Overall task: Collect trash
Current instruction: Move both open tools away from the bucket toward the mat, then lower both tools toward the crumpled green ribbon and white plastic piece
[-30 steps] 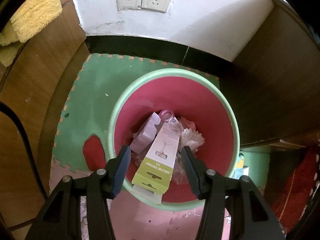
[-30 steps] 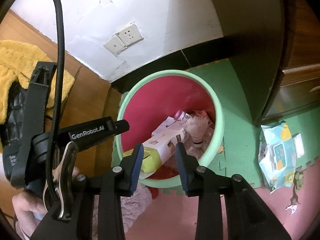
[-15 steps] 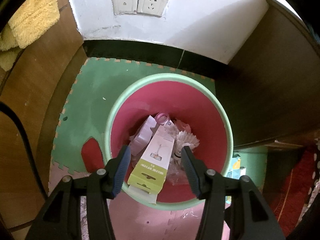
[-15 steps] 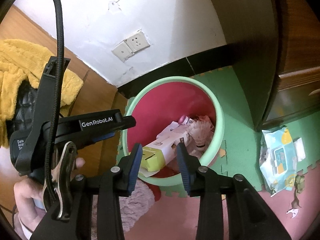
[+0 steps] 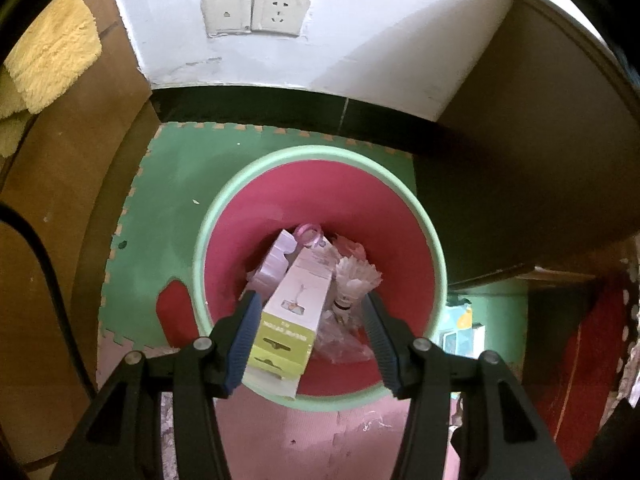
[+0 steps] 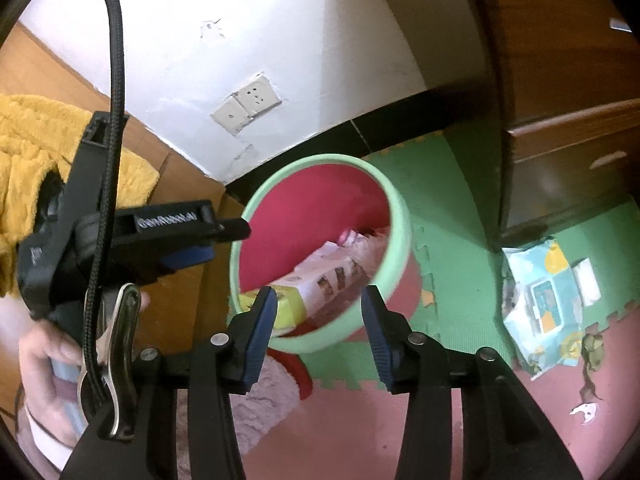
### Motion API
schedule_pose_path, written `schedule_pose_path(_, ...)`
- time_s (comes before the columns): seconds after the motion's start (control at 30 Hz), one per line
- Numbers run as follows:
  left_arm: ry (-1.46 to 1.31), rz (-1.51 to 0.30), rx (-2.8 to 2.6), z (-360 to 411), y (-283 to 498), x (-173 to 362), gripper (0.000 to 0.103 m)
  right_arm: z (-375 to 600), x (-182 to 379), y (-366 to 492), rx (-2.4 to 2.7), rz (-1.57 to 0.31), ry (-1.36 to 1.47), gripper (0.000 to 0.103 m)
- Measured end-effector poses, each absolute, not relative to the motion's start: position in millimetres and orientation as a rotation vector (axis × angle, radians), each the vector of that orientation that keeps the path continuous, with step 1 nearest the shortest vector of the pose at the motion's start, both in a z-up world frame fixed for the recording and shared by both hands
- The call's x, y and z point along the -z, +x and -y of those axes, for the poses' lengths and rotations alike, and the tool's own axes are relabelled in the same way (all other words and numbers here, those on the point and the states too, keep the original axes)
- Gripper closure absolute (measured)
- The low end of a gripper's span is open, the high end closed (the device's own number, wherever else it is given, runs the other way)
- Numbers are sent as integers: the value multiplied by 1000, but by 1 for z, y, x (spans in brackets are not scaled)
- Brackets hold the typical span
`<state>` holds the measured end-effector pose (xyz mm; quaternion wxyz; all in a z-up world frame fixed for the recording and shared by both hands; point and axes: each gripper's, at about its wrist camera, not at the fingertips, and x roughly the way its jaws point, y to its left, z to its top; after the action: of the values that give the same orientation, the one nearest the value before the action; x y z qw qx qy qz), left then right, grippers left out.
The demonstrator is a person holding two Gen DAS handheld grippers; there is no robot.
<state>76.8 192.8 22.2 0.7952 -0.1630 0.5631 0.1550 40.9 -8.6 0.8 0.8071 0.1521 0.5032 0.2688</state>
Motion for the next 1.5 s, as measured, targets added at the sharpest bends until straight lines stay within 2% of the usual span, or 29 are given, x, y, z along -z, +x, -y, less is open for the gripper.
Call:
schedule_pose_path(0.5,-223,-1201,-147,-132,60,-41,48,126,3,31,-398,-1112,164,58)
schedule_pose_path(0.93,-175,-1189,-88,-85,62,-41,48,220,37,41,-171,-1162,281,58)
schedule_pose_path(1.2,-99,-1197,-4,-42,70,-39,48,249,80,47,-95,-1292,326,58)
schedule_pose_path(1.43,-69,-1224,95,-12,70,-21,48,257,101,59,-221,-1490,-18,58)
schedule_pose_path(1.5,-73,-1248,119,-4,70,-9,48,266,110,66,-244,-1574,12,58)
